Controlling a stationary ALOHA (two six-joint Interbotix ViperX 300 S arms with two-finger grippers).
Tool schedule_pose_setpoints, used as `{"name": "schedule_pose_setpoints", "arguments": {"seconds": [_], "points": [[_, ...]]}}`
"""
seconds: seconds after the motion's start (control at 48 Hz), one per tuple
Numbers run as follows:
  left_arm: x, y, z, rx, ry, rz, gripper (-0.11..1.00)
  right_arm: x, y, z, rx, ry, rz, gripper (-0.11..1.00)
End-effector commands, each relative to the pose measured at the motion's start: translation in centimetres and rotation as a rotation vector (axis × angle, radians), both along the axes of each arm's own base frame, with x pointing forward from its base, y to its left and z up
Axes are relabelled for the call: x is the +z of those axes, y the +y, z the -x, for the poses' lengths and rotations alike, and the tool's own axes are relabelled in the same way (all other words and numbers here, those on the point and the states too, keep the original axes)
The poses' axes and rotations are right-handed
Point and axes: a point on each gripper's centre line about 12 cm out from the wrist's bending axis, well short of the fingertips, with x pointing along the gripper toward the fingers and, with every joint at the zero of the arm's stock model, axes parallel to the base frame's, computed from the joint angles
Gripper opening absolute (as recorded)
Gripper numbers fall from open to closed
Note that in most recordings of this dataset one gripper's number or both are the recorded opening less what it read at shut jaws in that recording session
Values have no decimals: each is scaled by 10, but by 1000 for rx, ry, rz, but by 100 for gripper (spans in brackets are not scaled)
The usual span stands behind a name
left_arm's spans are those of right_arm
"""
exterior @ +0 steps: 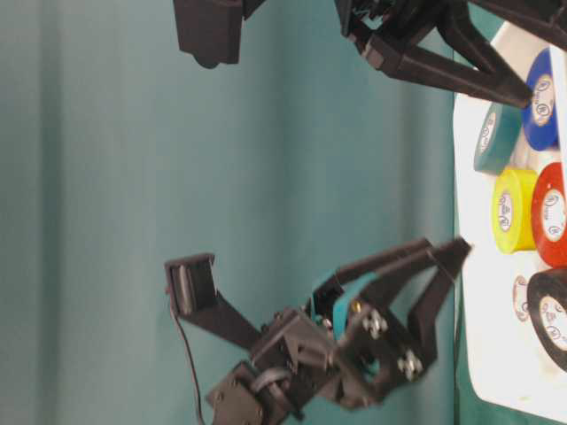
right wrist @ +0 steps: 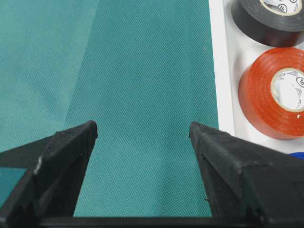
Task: Put the tape alternately from left to right into the white case.
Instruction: 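Release the teal roll and pull the left gripper out of the tray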
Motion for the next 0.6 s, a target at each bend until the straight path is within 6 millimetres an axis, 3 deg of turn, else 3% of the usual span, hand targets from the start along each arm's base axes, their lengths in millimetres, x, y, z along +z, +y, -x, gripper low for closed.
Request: {"name": "schedule_pose_setpoints", "arguments": {"seconds": [0.0, 0.312, 0.583], "points": [[14, -13, 2, -22, -32, 5, 82, 7, 2, -3, 4, -24, -6, 86], [7, -54, 16, -43, 0, 104, 81, 7, 2, -4, 3, -23, -7, 86], [1, -69, 24, -43, 17, 148, 81, 7, 2, -4, 5, -24, -5, 86]]}}
